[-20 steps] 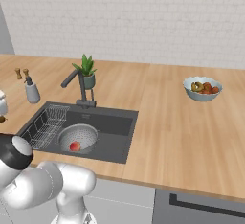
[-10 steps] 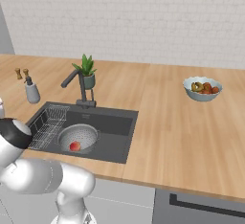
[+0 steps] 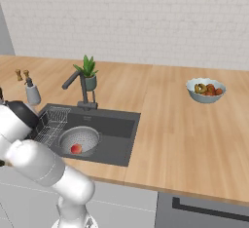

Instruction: Put the colander in the sink, put the pear, peach, pear in the colander, and turn on the sink faucet and pour water over the colander.

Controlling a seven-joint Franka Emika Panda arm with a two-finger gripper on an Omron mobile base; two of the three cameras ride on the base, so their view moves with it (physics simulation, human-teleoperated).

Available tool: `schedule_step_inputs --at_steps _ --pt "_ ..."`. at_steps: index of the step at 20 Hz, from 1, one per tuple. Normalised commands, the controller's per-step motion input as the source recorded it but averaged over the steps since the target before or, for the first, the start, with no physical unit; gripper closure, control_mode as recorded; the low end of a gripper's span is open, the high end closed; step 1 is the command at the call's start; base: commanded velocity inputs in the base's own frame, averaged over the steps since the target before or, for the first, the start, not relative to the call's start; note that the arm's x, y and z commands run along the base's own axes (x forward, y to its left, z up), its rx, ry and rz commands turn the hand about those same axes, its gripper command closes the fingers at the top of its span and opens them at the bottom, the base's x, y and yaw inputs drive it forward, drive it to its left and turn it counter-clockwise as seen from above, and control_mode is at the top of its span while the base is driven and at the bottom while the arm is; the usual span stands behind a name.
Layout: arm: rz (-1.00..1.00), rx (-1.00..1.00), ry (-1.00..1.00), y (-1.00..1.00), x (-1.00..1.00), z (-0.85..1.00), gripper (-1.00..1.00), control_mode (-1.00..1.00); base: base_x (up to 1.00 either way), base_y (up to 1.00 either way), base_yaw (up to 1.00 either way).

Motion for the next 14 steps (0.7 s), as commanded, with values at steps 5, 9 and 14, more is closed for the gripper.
schedule_step_inputs --at_steps 5,9,14 --pt "-0.08 0.0 0.15 0.45 0.46 -0.2 -1.0 -1.0 0.0 0.0 0.0" --pt "-0.08 0.0 0.1 0.4 0.3 -0.26 -1.0 -1.0 0.0 0.0 0.0" --pt "-0.06 0.0 0.04 0.36 0.23 -0.02 -1.0 -1.0 0.0 0.0 0.0"
